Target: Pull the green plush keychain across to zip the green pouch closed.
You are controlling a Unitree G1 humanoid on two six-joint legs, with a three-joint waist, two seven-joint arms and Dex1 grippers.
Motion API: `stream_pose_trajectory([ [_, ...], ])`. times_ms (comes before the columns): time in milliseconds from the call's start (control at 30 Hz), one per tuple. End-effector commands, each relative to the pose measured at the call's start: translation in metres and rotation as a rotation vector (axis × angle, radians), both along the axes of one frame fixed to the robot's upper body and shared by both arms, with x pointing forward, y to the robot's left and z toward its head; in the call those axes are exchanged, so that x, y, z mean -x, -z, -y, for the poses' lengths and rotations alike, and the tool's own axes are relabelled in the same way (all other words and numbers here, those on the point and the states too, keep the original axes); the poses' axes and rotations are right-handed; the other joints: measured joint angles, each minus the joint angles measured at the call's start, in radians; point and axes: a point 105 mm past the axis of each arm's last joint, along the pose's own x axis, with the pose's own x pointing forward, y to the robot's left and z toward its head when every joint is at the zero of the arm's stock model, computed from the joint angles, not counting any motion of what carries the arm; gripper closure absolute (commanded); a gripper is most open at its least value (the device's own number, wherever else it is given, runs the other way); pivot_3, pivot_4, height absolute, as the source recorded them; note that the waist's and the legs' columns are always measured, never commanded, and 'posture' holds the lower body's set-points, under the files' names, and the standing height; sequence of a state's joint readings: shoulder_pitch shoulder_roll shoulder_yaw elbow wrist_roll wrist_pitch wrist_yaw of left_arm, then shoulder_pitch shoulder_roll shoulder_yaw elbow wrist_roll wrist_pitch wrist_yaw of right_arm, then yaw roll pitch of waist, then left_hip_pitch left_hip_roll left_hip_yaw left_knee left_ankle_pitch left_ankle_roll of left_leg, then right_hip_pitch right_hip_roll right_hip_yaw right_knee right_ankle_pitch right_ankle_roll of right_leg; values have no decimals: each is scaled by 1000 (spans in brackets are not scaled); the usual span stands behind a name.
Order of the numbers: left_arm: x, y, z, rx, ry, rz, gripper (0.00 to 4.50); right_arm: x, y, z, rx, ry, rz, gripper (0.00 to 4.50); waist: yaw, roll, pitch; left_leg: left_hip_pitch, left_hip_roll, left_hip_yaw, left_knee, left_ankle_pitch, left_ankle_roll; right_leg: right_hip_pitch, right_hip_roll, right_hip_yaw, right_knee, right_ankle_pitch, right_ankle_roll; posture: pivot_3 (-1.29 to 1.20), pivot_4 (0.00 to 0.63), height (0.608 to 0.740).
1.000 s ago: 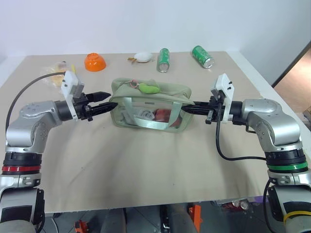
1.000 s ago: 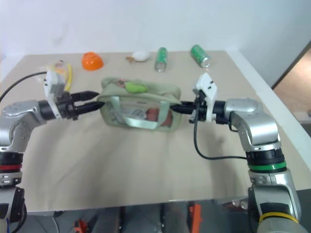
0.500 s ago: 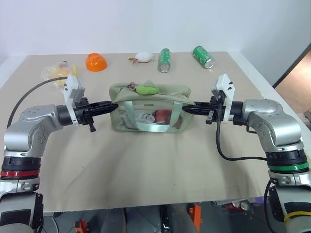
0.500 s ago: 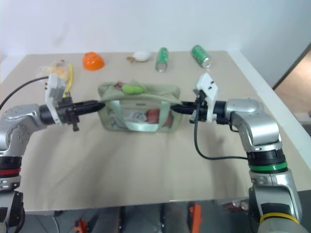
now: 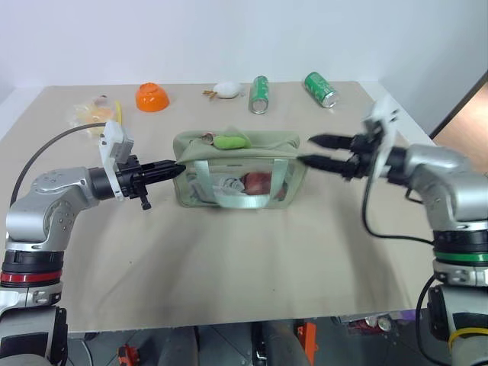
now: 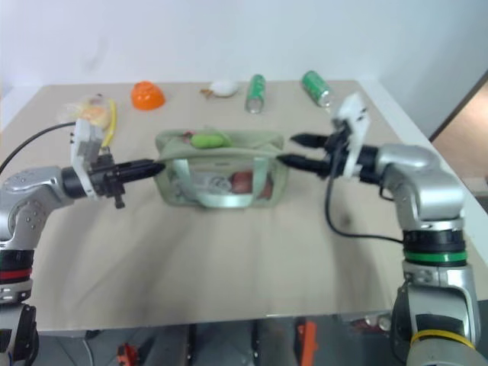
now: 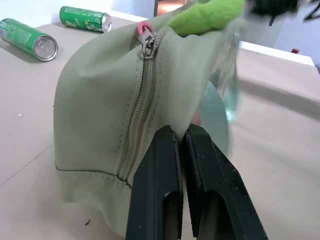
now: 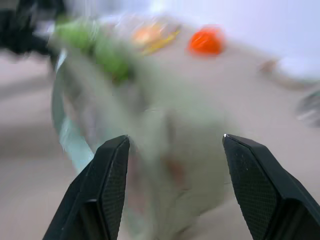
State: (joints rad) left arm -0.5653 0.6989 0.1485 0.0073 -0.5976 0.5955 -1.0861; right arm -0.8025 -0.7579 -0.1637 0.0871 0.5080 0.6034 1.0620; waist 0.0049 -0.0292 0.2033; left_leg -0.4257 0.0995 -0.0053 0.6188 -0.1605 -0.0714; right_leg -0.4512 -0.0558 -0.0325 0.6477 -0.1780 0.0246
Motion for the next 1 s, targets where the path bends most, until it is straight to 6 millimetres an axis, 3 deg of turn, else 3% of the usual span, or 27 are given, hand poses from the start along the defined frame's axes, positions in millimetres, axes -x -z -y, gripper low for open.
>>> stream_pose_trajectory([
  [33, 5, -8, 4, -2, 23, 41, 4500, 10, -40, 1, -122, -45, 142, 1399, 0, 0, 0, 0, 0, 0, 0, 0, 0, 0, 0, 0, 0, 0, 0, 0, 150, 740],
  [100, 5, -7, 4, -3, 21, 42, 4500, 11, -44, -12, -122, -81, 168, 1399, 0, 0, 0, 0, 0, 0, 0, 0, 0, 0, 0, 0, 0, 0, 0, 0, 150, 740],
  [333, 6, -8, 4, 1, 19, 45, 4500, 17, -18, -85, 79, -266, 189, 1399, -1, 0, 0, 0, 0, 0, 0, 0, 0, 0, 0, 0, 0, 0, 0, 0, 150, 740],
  [433, 6, -8, 4, 4, 17, 48, 4500, 18, -20, -106, 119, -319, 218, 1399, 0, 0, 0, -1, 0, 0, 0, 0, 0, 0, 0, 0, 0, 0, 0, 0, 150, 740],
  [633, 6, -8, 5, 9, 16, 48, 4500, 18, -26, -124, 148, -383, 248, 1399, 1, 0, 0, -2, 0, 0, 0, 0, 0, -1, 0, 0, 0, 0, 0, 0, 150, 740],
  [1000, 9, -8, 8, 12, 24, 51, 4500, 6, -4, -135, 240, -412, 220, 1399, 1, 0, 0, -2, 0, 0, 0, 0, 0, -1, 0, 0, 0, 0, 0, 0, 150, 740],
])
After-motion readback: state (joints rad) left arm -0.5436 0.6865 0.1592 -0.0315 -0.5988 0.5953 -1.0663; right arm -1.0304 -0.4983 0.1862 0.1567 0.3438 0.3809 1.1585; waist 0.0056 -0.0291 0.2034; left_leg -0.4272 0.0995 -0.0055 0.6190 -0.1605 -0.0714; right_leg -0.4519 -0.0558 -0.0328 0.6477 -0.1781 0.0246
